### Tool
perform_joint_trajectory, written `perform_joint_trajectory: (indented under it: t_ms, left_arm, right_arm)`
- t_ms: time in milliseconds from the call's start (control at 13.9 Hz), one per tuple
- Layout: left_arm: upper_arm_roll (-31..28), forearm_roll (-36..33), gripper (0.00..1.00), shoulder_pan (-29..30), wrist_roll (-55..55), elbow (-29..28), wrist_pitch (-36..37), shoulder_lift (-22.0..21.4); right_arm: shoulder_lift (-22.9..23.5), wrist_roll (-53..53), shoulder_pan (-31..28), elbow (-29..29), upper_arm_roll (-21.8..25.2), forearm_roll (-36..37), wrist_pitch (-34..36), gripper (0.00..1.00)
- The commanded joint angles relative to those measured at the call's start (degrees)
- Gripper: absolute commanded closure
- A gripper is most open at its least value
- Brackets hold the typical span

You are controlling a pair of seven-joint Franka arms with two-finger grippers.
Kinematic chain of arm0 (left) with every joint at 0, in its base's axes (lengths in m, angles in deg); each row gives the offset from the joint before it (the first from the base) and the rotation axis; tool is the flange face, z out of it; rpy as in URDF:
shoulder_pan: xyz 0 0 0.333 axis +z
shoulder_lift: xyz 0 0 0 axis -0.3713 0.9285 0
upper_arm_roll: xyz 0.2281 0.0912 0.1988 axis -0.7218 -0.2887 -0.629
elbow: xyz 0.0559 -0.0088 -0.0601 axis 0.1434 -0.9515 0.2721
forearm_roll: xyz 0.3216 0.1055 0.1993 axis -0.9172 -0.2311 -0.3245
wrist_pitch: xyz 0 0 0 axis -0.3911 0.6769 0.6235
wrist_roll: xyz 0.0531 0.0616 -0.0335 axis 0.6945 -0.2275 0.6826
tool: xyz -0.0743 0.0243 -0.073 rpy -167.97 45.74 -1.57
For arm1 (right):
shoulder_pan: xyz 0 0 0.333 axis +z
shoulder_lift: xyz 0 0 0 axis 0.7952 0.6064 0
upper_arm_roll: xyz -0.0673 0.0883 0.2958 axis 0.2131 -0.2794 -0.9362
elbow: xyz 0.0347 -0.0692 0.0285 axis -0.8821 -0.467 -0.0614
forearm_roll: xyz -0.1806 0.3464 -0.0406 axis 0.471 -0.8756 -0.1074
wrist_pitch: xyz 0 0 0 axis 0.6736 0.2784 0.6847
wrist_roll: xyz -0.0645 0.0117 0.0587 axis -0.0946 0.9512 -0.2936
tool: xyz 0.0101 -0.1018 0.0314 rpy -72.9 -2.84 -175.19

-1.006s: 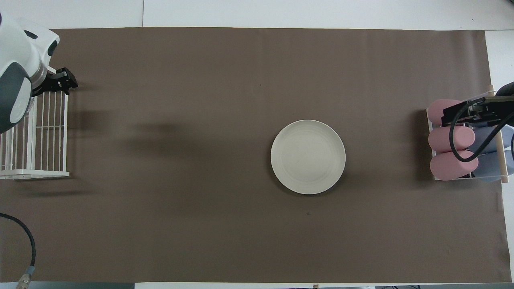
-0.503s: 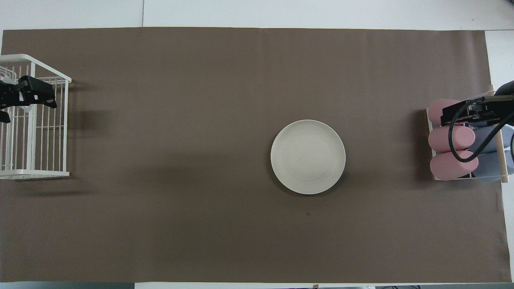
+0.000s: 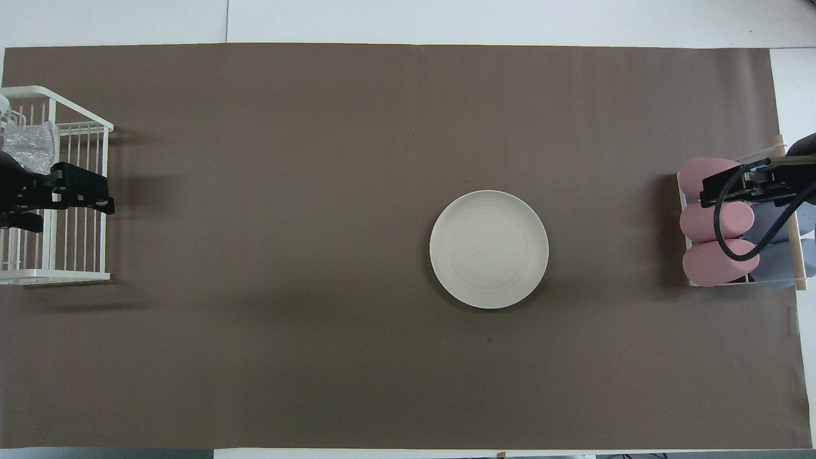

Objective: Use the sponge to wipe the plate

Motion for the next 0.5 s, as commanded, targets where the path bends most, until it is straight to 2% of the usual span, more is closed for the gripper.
perform_joint_trajectory:
  t_ms: [0, 431]
  left_arm:
    - [-1.0, 0.7, 0.0, -1.2, -0.7, -3.2, -2.0, -1.6]
    - [-0.9, 0.7, 0.0, -1.9, -0.6, -2.5, -0.8, -1.4]
  right_arm:
    - [0.2, 1.3, -0.7, 0.9, -0.4, -0.7, 1.1, 0.0]
    - [0.2, 1.3, -0.8, 0.9, -0.2, -0.9, 1.6, 0.0]
